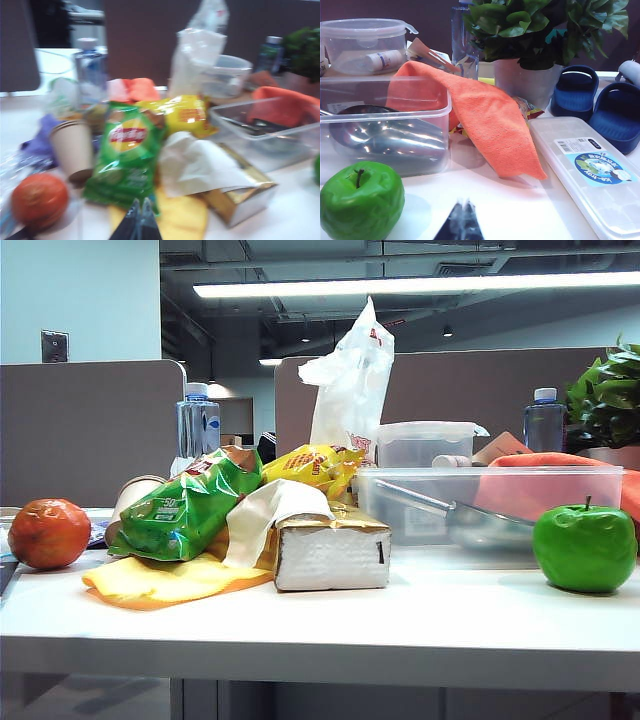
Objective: Pick up the metal ice scoop from the table and place it inside the transparent plastic box.
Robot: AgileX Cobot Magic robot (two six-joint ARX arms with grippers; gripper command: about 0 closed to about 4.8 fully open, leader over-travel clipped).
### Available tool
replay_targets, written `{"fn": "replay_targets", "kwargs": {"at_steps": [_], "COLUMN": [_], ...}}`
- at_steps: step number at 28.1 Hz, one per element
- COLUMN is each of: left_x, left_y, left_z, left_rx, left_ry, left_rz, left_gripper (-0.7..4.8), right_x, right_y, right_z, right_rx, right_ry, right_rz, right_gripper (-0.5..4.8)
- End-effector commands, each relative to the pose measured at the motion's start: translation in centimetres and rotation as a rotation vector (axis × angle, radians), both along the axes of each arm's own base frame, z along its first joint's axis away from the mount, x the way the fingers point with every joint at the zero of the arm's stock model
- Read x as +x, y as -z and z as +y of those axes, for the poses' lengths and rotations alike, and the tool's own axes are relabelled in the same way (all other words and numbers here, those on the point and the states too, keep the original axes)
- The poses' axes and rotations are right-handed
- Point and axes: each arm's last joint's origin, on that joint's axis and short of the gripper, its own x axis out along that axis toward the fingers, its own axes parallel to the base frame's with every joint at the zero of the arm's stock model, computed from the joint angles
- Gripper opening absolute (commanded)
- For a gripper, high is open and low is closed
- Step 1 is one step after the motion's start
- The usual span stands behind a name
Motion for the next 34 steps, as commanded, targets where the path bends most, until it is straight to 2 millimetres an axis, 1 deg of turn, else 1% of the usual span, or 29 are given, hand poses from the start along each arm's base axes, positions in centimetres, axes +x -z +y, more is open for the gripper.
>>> {"fn": "replay_targets", "kwargs": {"at_steps": [1,5,8,16,30,34], "left_x": [-0.2,-0.1,0.2,0.7,0.8,0.8], "left_y": [1.1,2.9,4.2,6.2,6.4,6.3], "left_z": [0.6,1.1,1.3,1.3,1.5,1.9], "left_rx": [0.018,0.016,0.024,0.03,0.055,0.049], "left_ry": [-0.081,-0.142,-0.174,-0.178,-0.283,-0.317], "left_rz": [-0.036,-0.074,-0.053,-0.037,-0.037,-0.041], "left_gripper": [-0.06,-0.06,-0.05,-0.06,-0.06,-0.06], "right_x": [0.0,0.0,0.0,0.0,0.0,0.0], "right_y": [-0.2,-0.2,-0.2,-0.2,-0.2,-0.2], "right_z": [0.0,0.0,0.0,0.0,0.0,0.0], "right_rx": [0.0,0.0,0.0,0.0,0.0,0.0], "right_ry": [0.002,0.005,0.004,0.004,0.004,0.004], "right_rz": [-0.016,-0.016,-0.016,-0.015,-0.016,-0.016], "right_gripper": [-0.01,-0.01,-0.01,-0.01,-0.01,-0.01]}}
